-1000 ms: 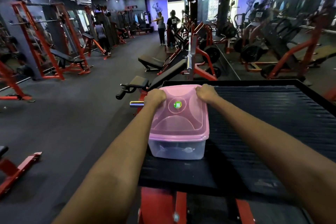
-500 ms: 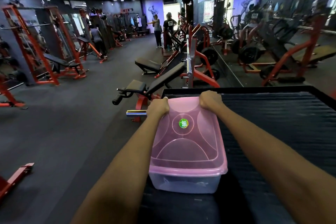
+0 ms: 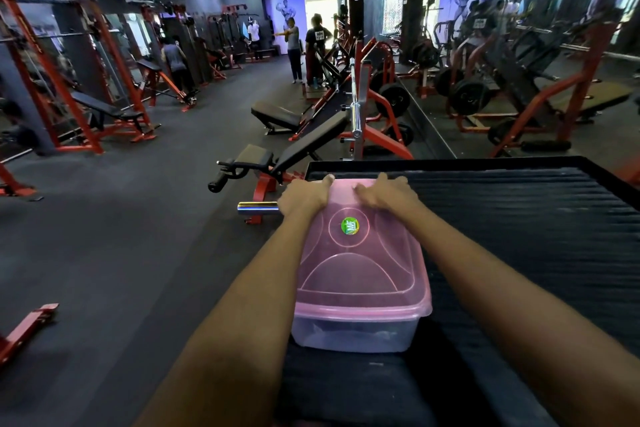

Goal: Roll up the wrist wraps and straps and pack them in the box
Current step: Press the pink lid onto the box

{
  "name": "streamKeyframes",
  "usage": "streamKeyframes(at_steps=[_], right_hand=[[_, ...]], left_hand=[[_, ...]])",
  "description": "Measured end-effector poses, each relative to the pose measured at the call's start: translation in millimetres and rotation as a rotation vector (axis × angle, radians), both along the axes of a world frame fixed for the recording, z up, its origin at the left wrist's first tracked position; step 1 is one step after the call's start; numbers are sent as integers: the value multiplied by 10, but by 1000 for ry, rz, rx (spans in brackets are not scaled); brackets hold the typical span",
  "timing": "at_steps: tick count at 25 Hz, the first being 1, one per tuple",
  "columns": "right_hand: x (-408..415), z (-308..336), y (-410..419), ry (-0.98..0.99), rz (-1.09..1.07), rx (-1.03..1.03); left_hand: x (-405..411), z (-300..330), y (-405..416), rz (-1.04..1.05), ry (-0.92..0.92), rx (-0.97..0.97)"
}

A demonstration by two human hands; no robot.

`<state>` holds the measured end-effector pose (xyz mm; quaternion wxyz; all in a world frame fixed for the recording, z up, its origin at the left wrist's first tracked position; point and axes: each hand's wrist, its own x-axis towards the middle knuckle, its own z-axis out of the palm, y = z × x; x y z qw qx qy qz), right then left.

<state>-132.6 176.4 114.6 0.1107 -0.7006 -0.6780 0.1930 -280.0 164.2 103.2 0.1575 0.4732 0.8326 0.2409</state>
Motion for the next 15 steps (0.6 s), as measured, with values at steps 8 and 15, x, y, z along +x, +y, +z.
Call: streamKeyframes(at_steps=[8, 15], right_hand=[[51, 24, -438, 217, -9, 234], [277, -1, -1094, 199, 56, 64]], left_hand=[[126, 108, -424, -230, 186, 97], [231, -122, -1187, -168, 208, -6]])
